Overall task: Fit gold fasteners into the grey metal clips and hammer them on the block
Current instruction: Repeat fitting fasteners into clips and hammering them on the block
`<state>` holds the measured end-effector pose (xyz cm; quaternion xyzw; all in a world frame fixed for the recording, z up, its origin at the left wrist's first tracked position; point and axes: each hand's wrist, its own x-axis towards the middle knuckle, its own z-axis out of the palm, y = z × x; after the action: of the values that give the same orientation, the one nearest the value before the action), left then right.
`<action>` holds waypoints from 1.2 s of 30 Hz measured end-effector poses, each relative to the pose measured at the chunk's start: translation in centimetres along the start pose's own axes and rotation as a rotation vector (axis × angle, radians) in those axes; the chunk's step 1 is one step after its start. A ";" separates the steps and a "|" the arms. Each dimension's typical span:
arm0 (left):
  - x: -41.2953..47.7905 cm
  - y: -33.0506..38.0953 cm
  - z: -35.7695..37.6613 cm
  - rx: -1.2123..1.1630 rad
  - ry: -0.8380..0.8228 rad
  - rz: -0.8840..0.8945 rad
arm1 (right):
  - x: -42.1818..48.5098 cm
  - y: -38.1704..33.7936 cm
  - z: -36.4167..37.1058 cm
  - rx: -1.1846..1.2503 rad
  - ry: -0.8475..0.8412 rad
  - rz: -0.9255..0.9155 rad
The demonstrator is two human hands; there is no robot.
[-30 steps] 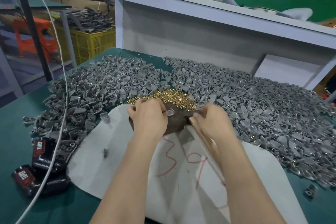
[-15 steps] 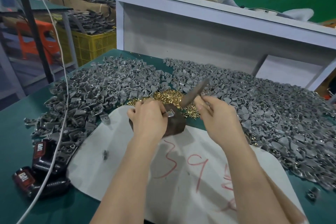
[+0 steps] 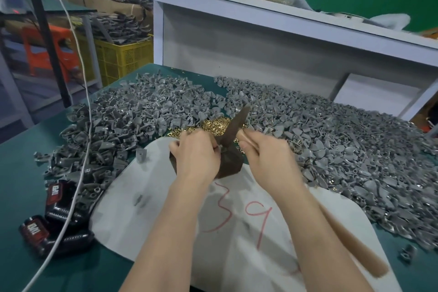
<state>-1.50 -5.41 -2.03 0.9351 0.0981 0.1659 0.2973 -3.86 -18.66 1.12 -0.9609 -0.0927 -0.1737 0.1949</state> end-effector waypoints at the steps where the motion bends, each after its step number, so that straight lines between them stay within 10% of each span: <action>1: 0.0 0.0 0.0 -0.002 0.000 -0.001 | 0.1 -0.1 -0.1 0.001 0.003 0.001; 5: 0.2 0.0 0.2 -0.035 0.018 -0.019 | 0.5 -0.2 -0.8 0.163 0.280 -0.012; 10: -0.1 0.1 0.0 0.015 0.002 0.000 | 0.9 -0.7 -0.6 -0.046 -0.049 -0.017; 14: 0.0 0.0 0.1 -0.024 -0.006 -0.012 | 1.3 -0.6 -1.3 0.167 0.330 -0.005; 18: 0.0 0.2 0.0 0.013 -0.014 0.001 | 0.2 -0.5 0.1 0.000 -0.043 0.000; 23: 0.1 0.1 0.0 -0.007 0.005 -0.014 | 0.6 0.0 -0.6 0.169 0.300 -0.005; 30: -0.1 0.0 -0.2 0.023 0.000 0.005 | 1.6 0.7 -0.7 0.082 -0.003 -0.035; 36: -0.3 0.2 -0.3 0.000 -0.001 -0.006 | 2.3 4.2 0.5 0.426 -0.101 0.390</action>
<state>-1.86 -5.47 -1.72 0.9349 0.1007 0.1645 0.2980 -0.56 -22.04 0.12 -0.9054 0.0497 -0.0615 0.4172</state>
